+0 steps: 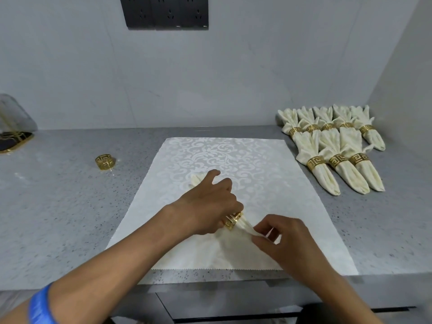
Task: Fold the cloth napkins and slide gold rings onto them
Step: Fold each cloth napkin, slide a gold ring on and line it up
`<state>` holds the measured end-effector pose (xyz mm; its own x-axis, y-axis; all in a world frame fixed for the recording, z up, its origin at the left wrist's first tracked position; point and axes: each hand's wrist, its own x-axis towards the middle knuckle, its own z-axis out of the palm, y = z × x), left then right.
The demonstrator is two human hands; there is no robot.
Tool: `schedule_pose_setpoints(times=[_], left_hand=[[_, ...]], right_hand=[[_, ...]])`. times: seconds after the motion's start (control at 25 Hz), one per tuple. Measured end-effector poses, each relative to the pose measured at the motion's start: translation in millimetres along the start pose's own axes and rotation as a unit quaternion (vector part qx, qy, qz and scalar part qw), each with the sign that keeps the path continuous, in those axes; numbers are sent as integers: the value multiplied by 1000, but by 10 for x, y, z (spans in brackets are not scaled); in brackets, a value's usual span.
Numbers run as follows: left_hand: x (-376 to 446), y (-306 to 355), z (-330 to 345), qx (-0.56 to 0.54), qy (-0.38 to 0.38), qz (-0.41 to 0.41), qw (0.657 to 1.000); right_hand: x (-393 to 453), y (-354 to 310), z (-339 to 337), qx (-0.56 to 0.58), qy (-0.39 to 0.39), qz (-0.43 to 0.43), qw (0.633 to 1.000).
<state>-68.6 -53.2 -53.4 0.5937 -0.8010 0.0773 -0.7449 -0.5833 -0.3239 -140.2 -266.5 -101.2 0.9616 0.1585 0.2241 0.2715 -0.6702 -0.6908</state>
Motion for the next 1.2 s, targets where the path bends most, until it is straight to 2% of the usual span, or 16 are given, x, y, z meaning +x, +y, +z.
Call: schedule_pose_setpoints(times=[0.12,0.16,0.2,0.28,0.36,0.44,0.56,0.68,0.8,0.96,1.08,1.2], left_hand=[[-2,81,70,29,58,20,998],[-34,157,119,17,91,-20,995],[-100,262,178,-18,118,-96,988],[-278,458,279,-148,155,-272,938],[-386,534,342,-308,146,-378,861],[-407,430,418,-389,135,-372,832],[-258,197,478,-490,60,-283,822],[-105,42,487,-545,28,-226,807],[-123,-22,546,-528,67,-234,814],[-237,151,612,-503,163,-338,779],[-220,347,588,-456,225,-363,781],[-200,471,548,-477,256,-389,745]], right_hand=[[-157,-166,186,18,60,65,996],[-191,-217,261,21,71,82,994],[-220,-256,334,16,68,89,994],[-214,-292,412,-11,49,71,996],[-91,-270,357,-13,64,57,996],[162,-152,231,-13,27,70,997],[570,44,90,22,-138,63,988],[750,107,82,60,-187,9,980],[761,132,79,44,-117,-20,992],[634,241,187,19,-15,-27,999],[508,281,312,19,47,-47,998],[429,265,416,21,83,-46,995]])
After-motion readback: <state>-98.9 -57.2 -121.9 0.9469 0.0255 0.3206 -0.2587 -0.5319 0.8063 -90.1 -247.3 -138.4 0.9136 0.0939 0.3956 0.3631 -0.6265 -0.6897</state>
